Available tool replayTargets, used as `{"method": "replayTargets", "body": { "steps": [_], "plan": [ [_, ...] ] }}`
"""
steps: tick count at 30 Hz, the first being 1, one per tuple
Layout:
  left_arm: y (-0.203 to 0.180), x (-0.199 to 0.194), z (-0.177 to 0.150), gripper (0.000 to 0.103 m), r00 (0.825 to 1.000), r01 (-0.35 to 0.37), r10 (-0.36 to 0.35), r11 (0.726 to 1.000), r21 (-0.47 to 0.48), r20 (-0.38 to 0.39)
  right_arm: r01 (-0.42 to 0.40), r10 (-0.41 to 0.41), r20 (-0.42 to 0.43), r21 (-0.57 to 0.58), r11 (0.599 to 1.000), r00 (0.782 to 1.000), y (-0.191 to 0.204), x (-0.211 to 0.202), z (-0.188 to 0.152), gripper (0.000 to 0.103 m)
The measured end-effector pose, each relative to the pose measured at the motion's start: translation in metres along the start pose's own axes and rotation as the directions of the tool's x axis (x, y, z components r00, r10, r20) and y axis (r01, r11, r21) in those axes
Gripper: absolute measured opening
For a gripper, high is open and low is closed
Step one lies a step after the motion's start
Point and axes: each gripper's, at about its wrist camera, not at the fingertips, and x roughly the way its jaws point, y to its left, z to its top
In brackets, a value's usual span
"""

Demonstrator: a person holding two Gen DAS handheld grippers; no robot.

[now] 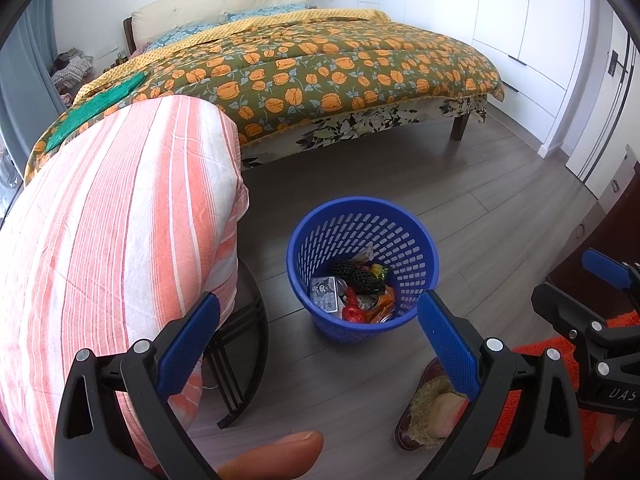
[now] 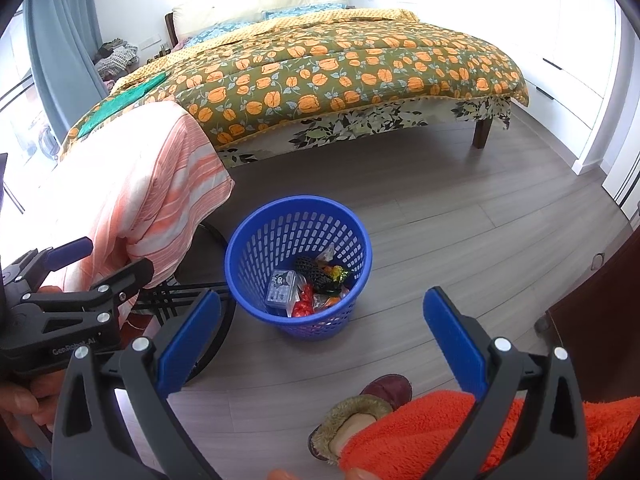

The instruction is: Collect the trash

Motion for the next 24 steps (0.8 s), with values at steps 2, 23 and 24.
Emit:
{"method": "replayTargets", "body": {
  "steps": [2, 23, 24],
  "plan": [
    [0.0009, 0.0003, -0.0007, 0.098, 1.0, -0.001, 0.001, 1.0, 0.0, -0.003, -0.001, 0.001, 0.0, 0.0, 1.0, 1.0, -0.0005, -0.0002, -0.0001, 0.098],
    [0.0016, 0.0018, -0.0014, 0.098, 1.0, -0.004, 0.004, 1.0, 0.001, -0.006, -0.001, 0.001, -0.003, -0.002, 1.0, 1.0, 0.0007, 0.0013, -0.0006, 0.098],
    [0.0017, 0.0018, -0.0013, 0.098, 1.0, -0.004, 0.004, 1.0, 0.0, -0.007, 0.0, 0.0, -0.002, -0.002, 1.0, 1.0, 0.0005, 0.0013, -0.0005, 0.098]
  ]
}}
